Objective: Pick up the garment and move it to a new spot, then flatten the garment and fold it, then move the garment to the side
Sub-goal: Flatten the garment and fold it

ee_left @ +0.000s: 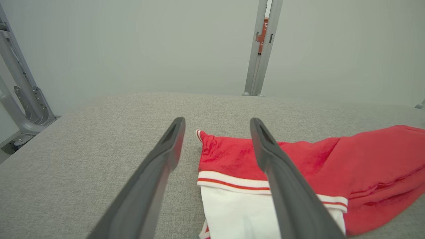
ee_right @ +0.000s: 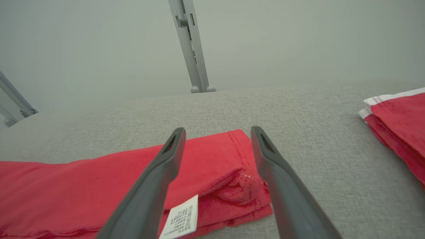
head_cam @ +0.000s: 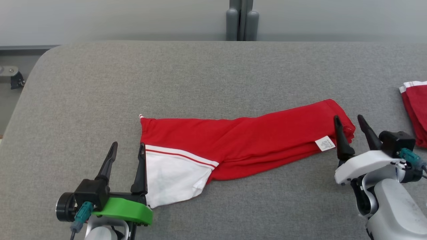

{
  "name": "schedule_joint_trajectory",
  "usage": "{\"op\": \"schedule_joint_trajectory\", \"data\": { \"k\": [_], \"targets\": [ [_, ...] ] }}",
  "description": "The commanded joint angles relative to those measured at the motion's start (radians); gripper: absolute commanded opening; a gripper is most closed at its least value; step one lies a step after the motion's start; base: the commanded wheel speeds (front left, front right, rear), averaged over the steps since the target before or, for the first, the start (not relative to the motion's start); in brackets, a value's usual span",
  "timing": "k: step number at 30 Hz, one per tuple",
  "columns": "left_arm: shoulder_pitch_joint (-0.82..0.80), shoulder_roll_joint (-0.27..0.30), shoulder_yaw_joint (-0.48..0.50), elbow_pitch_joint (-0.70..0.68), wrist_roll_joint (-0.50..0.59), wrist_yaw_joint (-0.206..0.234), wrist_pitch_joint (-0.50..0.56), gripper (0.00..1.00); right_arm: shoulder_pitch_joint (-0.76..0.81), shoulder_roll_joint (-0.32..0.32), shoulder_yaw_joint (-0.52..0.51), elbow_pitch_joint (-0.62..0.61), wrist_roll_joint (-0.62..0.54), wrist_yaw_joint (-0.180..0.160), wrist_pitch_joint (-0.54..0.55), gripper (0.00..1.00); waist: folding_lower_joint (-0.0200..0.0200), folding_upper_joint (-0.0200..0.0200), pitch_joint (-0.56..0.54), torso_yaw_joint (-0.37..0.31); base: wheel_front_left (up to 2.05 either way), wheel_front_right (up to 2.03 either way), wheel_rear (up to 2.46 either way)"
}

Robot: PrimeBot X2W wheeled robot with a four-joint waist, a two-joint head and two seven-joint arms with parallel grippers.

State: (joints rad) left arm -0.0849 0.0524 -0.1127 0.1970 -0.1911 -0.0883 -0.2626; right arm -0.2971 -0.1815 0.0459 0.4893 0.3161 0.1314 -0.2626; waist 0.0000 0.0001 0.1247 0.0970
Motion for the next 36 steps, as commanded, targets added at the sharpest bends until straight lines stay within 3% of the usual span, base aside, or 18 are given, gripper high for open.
{"op": "schedule_joint_trajectory", "data": {
  "k": [1,11,21,22,23,30,36],
  "targets": [
    [-0.020,-0.001,-0.003,0.003,0.005,-0.006,-0.003,1.00,-0.036,0.001,-0.026,0.039,0.014,-0.002,-0.003,1.00,0.0000,-0.0001,0.034,0.036,0.00,0.00,0.00],
    [-0.054,-0.001,-0.038,0.017,-0.029,0.006,-0.003,1.00,-0.168,-0.016,-0.174,0.381,-0.003,-0.002,-0.002,1.00,0.0000,-0.0001,0.066,0.103,0.00,0.00,0.00],
    [-0.055,-0.001,-0.010,0.028,-0.011,0.001,-0.003,1.00,-0.194,0.027,-0.148,0.529,0.021,-0.002,0.000,1.00,0.0000,-0.0001,0.047,0.087,0.00,0.00,0.00],
    [-0.059,-0.001,-0.007,0.028,-0.010,0.001,-0.003,1.00,-0.196,0.030,-0.141,0.536,0.022,-0.002,0.000,0.55,0.0000,-0.0001,0.046,0.085,0.00,0.00,0.00],
    [-0.061,-0.001,-0.005,0.027,-0.008,0.000,-0.003,1.00,-0.200,0.030,-0.137,0.540,0.027,-0.002,0.000,0.03,0.0000,-0.0001,0.045,0.081,0.00,0.00,0.00],
    [-0.044,-0.001,-0.002,0.025,-0.010,-0.002,-0.003,1.00,-0.199,0.004,-0.162,0.492,0.042,-0.002,-0.001,0.00,0.0000,-0.0001,0.033,0.053,0.00,0.00,0.00],
    [-0.027,-0.001,-0.008,0.029,-0.019,-0.003,-0.003,1.00,-0.146,-0.031,-0.246,0.450,0.041,-0.002,-0.001,0.00,0.0000,-0.0001,0.019,0.026,0.00,0.00,0.00]
  ]
}}
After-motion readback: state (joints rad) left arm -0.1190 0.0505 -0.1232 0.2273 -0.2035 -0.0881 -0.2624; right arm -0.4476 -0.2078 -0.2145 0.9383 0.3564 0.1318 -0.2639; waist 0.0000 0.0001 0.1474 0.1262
